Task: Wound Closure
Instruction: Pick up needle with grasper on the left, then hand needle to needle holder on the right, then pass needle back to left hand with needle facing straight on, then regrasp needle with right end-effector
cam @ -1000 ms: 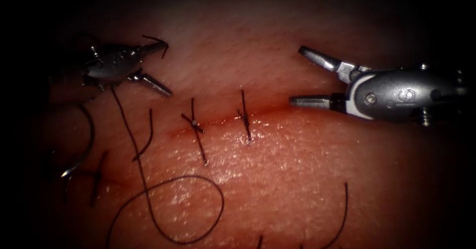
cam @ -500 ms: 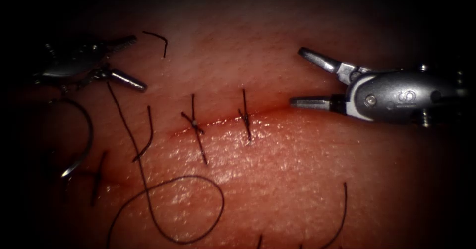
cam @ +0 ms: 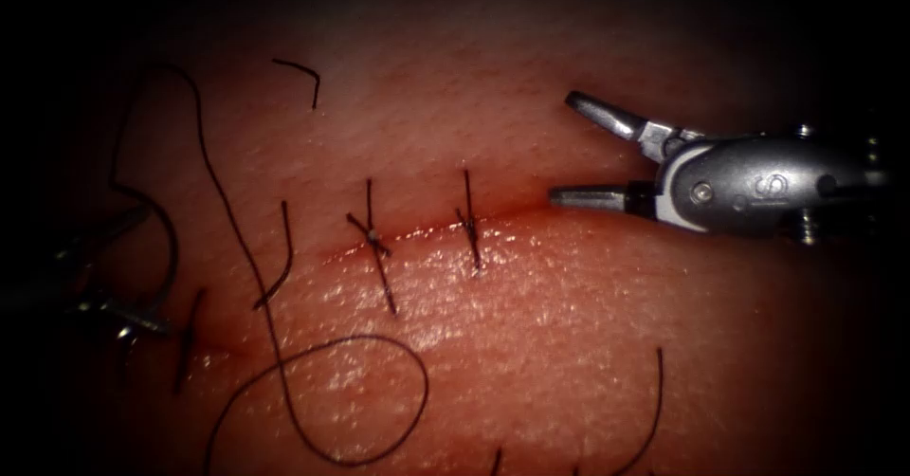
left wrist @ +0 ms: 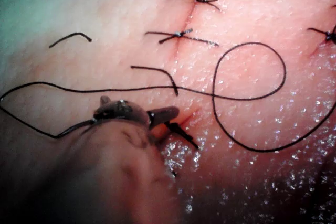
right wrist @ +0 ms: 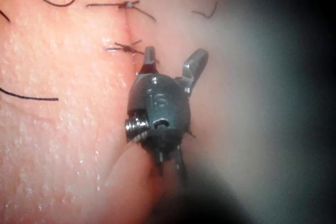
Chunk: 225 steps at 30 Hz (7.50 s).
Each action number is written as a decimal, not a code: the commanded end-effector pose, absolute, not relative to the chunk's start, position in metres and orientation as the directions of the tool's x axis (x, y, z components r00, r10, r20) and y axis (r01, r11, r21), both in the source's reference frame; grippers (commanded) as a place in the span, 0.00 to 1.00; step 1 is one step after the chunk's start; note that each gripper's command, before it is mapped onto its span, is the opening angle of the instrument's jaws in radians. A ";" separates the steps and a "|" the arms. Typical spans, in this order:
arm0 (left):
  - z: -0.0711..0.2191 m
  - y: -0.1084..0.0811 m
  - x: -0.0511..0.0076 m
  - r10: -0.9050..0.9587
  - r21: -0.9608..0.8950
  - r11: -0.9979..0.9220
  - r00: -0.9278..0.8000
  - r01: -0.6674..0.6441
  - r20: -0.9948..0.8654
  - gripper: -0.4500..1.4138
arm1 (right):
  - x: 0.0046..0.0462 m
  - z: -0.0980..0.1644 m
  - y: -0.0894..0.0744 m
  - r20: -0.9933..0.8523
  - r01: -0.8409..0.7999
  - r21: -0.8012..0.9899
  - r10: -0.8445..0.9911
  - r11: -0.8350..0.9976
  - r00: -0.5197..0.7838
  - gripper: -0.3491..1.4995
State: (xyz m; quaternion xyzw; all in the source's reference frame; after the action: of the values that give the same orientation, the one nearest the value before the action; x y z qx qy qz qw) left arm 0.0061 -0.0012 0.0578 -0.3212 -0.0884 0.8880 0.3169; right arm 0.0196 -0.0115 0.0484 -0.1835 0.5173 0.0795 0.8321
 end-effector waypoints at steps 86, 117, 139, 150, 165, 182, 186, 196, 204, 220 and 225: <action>0.056 0.001 -0.0209 0.208 0.440 -0.729 -0.782 -0.524 -0.587 0.00 | 0.0236 0.043 -0.008 -0.420 -0.949 0.258 0.906 0.182 0.060 0.86; 0.053 0.000 -0.0202 0.393 -0.238 -0.866 -0.307 -0.439 -0.867 0.62 | 0.0214 0.044 -0.006 -0.610 -0.804 0.411 0.785 0.431 0.109 0.00; 0.056 0.005 -0.0217 0.701 -0.680 -0.688 0.009 -0.253 -0.713 0.71 | 0.0171 0.045 -0.008 -0.870 -0.315 0.474 0.493 0.822 -0.023 0.00; 0.057 0.005 -0.0216 0.798 -0.794 -0.585 0.054 -0.165 -0.600 0.66 | 0.0177 0.044 -0.007 -0.916 -0.286 0.397 0.396 0.872 -0.062 0.00; 0.058 0.006 -0.0226 0.922 -0.924 -0.380 0.064 -0.045 -0.382 0.48 | 0.0188 0.044 -0.007 -0.941 -0.269 0.338 0.326 0.902 -0.089 0.00; 0.059 0.004 -0.0229 0.941 -0.942 -0.334 -0.056 -0.015 -0.333 0.00 | 0.0197 0.043 -0.008 -0.945 -0.301 0.326 0.307 0.896 -0.110 0.00; 0.059 0.004 -0.0225 0.950 -0.952 -0.305 -0.066 0.011 -0.305 0.00 | 0.0198 0.043 -0.008 -0.930 -0.360 0.362 0.359 0.860 -0.078 0.38; 0.058 0.005 -0.0210 0.958 -0.957 -0.286 -0.036 -0.046 -0.285 0.00 | 0.0205 0.042 -0.009 -0.905 -0.483 0.377 0.425 0.790 -0.012 0.83; 0.058 0.005 -0.0211 0.958 -0.955 -0.287 -0.031 -0.072 -0.286 0.00 | 0.0212 0.042 -0.010 -0.914 -0.551 0.290 0.396 0.783 0.082 0.80; 0.058 0.005 -0.0211 0.932 -0.929 -0.362 -0.040 -0.075 -0.359 0.00 | 0.0222 0.042 -0.010 -0.906 -0.556 0.277 0.406 0.783 0.119 0.64; 0.058 0.005 -0.0210 0.928 -0.925 -0.373 -0.040 -0.072 -0.371 0.00 | 0.0222 0.042 -0.010 -0.901 -0.547 0.276 0.411 0.790 0.138 0.00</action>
State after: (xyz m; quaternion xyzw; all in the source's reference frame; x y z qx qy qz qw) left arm -0.0205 0.0041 0.0575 -0.5585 -0.3821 0.6128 0.4081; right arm 0.0216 -0.0104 0.0418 -0.0554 0.5706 0.3160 0.7559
